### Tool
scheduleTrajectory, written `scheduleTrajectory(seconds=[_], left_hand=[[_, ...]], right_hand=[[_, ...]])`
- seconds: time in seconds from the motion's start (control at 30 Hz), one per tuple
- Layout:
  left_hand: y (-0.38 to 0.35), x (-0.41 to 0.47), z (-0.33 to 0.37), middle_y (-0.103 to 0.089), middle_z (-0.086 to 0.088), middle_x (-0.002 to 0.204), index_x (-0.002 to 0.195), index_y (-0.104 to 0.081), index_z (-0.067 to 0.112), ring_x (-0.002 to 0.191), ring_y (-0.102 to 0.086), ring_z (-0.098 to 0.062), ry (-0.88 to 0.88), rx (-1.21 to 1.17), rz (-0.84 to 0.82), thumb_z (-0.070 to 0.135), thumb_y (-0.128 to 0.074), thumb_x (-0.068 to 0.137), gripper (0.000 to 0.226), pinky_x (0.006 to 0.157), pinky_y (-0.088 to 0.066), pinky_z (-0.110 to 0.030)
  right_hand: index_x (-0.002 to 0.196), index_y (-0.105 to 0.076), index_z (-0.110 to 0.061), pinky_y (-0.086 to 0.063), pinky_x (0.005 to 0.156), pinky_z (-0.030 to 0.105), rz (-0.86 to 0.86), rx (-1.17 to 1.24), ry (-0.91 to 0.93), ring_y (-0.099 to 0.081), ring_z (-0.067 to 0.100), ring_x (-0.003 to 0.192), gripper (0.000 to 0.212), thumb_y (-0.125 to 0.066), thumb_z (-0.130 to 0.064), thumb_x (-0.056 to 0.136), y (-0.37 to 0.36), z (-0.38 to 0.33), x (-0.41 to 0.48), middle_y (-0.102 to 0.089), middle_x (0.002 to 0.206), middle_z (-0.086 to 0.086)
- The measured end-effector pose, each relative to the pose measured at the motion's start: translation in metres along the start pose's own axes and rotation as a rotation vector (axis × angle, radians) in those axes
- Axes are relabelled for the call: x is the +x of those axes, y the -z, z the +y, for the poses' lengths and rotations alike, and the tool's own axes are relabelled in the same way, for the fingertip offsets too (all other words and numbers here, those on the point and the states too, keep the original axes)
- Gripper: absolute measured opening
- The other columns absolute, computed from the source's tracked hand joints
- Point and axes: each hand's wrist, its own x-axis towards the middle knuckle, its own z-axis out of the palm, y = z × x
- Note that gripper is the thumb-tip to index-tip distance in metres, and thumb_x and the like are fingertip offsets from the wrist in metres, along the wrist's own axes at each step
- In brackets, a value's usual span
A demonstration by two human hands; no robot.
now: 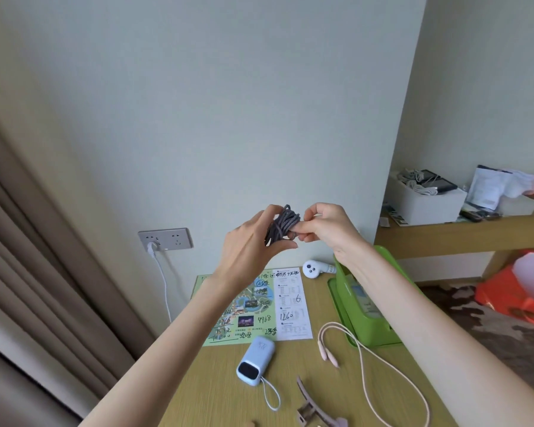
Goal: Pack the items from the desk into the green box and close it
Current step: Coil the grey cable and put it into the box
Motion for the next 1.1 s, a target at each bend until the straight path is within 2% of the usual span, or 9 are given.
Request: scheduleTrajectory(seconds=[0.17, 0.27, 0.4, 0.5, 0.6, 0.77, 0.83, 0.93, 1.1], left_hand=[[-0.021, -0.001, 0.037, -0.063, 0.007, 0.095, 0.117, -0.047, 0.023, 0.073, -0.060, -0.021, -0.096, 0.181, 0.041, 0.052, -0.059, 0.087, 0.044, 0.055, -0.049, -0.036], [-0.033, -0.002, 0.055, -0.063, 0.006, 0.089, 0.117, -0.047, 0.021, 0.071, -0.059, -0.023, -0.127, 0.241, 0.056, 0.047, -0.059, 0.088, 0.041, 0.051, -0.048, -0.035], [-0.047, -0.006, 0.071, -0.062, 0.006, 0.076, 0.117, -0.046, 0.023, 0.064, -0.057, -0.028, -0.017, 0.172, 0.026, 0.049, -0.057, 0.089, 0.039, 0.053, -0.047, -0.035], [-0.058, -0.012, 0.080, -0.060, 0.006, 0.060, 0.109, -0.051, 0.030, 0.056, -0.054, -0.022, 0.186, -0.135, -0.121, 0.043, -0.060, 0.087, 0.027, 0.054, -0.044, -0.031], [-0.066, -0.016, 0.092, -0.059, -0.003, 0.062, 0.101, -0.062, 0.025, 0.055, -0.050, -0.016, 0.330, -0.633, -0.289, 0.030, -0.063, 0.091, 0.012, 0.056, -0.040, -0.028], [-0.075, -0.018, 0.113, -0.063, -0.001, 0.071, 0.104, -0.063, 0.010, 0.064, -0.058, -0.012, 0.413, -0.883, -0.451, 0.026, -0.055, 0.096, 0.019, 0.056, -0.043, -0.017], [-0.080, -0.019, 0.115, -0.062, -0.002, 0.074, 0.101, -0.063, 0.009, 0.065, -0.056, -0.013, 0.451, -0.935, -0.482, 0.027, -0.054, 0.097, 0.020, 0.055, -0.042, -0.019], [-0.089, -0.020, 0.116, -0.064, -0.001, 0.074, 0.100, -0.062, 0.014, 0.071, -0.058, -0.016, 0.587, -1.029, -0.506, 0.032, -0.057, 0.095, 0.020, 0.054, -0.044, -0.021], [-0.101, -0.015, 0.109, -0.065, 0.002, 0.080, 0.114, -0.059, 0.012, 0.079, -0.060, -0.013, 0.651, -0.964, -0.668, 0.057, -0.058, 0.084, 0.054, 0.060, -0.048, -0.021]], right_hand=[[0.070, -0.057, -0.010, -0.048, 0.051, 0.018, 0.106, 0.045, -0.033, -0.061, 0.012, 0.049, 0.023, -0.074, 0.005, 0.072, 0.027, 0.013, -0.013, -0.066, 0.061, 0.006], [0.070, -0.059, -0.012, -0.046, 0.053, 0.018, 0.103, 0.045, -0.052, -0.062, 0.009, 0.052, 0.020, -0.073, 0.001, 0.074, 0.046, 0.019, -0.020, -0.066, 0.061, 0.003], [0.083, -0.067, -0.009, -0.050, 0.064, 0.022, 0.010, 0.049, -0.082, -0.066, 0.008, 0.066, 0.002, -0.067, -0.008, 0.082, 0.075, 0.027, -0.031, -0.073, 0.068, 0.000], [0.094, -0.069, -0.007, -0.050, 0.065, 0.022, 0.061, -0.083, -0.021, -0.064, 0.010, 0.078, 0.015, -0.058, -0.003, 0.084, 0.098, 0.039, -0.036, -0.075, 0.086, 0.003], [0.106, -0.067, -0.008, -0.053, 0.076, 0.020, -0.071, -0.185, 0.023, -0.064, 0.013, 0.096, 0.030, -0.054, 0.008, 0.085, 0.114, 0.056, -0.041, -0.071, 0.106, 0.005], [0.119, -0.065, -0.007, -0.050, 0.098, 0.034, -0.337, -0.049, 0.033, -0.065, 0.020, 0.110, 0.035, -0.068, 0.000, 0.084, 0.129, 0.084, -0.044, -0.071, 0.114, 0.009], [0.115, -0.066, -0.002, -0.049, 0.097, 0.042, -0.353, -0.013, 0.035, -0.066, 0.030, 0.106, 0.029, -0.068, -0.004, 0.086, 0.134, 0.093, -0.043, -0.071, 0.111, 0.018], [0.104, -0.067, 0.007, -0.055, 0.077, 0.027, -0.303, 0.005, 0.062, -0.068, 0.019, 0.078, 0.019, -0.065, -0.004, 0.089, 0.142, 0.104, -0.041, -0.071, 0.091, 0.020], [0.098, -0.070, 0.010, -0.055, 0.071, 0.023, -0.307, -0.116, 0.146, -0.066, 0.013, 0.066, 0.017, -0.068, -0.001, 0.085, 0.163, 0.116, -0.031, -0.070, 0.078, 0.016]])
